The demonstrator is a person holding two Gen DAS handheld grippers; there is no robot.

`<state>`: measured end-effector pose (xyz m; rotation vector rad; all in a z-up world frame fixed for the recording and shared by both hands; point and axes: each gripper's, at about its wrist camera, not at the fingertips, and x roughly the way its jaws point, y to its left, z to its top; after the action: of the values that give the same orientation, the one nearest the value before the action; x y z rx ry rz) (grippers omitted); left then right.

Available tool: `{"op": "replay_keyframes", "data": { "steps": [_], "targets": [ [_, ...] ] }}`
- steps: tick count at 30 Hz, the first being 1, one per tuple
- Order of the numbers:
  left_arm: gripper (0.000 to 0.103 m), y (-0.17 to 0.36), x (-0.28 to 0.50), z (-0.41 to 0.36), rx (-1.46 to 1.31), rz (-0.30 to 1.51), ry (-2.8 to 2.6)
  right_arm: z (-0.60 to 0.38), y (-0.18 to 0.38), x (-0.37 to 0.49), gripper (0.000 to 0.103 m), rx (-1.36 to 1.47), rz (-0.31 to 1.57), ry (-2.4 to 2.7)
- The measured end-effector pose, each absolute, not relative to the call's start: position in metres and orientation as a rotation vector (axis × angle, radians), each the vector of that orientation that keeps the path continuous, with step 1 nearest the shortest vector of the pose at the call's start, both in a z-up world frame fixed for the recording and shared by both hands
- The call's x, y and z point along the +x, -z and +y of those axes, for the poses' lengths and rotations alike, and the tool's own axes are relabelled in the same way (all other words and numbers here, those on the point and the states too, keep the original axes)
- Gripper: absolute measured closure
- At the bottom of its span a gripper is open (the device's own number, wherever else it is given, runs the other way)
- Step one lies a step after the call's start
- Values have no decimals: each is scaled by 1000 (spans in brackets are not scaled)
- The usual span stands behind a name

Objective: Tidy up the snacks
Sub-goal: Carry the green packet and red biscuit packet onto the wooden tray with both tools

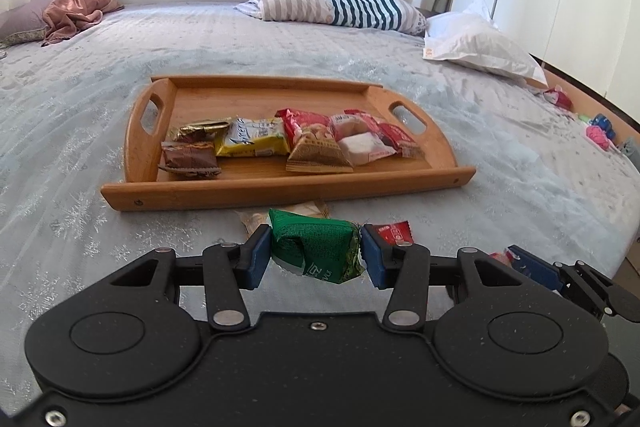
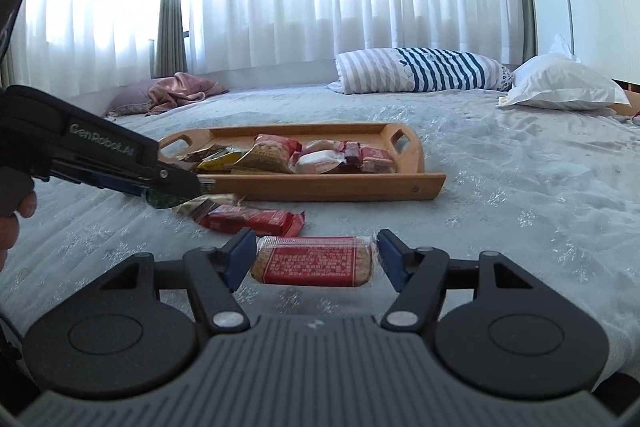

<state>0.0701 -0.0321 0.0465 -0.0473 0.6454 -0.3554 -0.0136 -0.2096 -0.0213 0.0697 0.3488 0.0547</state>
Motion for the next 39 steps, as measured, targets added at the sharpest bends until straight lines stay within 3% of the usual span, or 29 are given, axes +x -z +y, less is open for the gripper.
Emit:
{"op": "replay_keyframes", "data": {
  "steps": [39],
  "targets": [
    [57, -69, 155, -9, -115, 592, 234, -231, -28, 92, 34, 99, 301, -41]
  ]
}}
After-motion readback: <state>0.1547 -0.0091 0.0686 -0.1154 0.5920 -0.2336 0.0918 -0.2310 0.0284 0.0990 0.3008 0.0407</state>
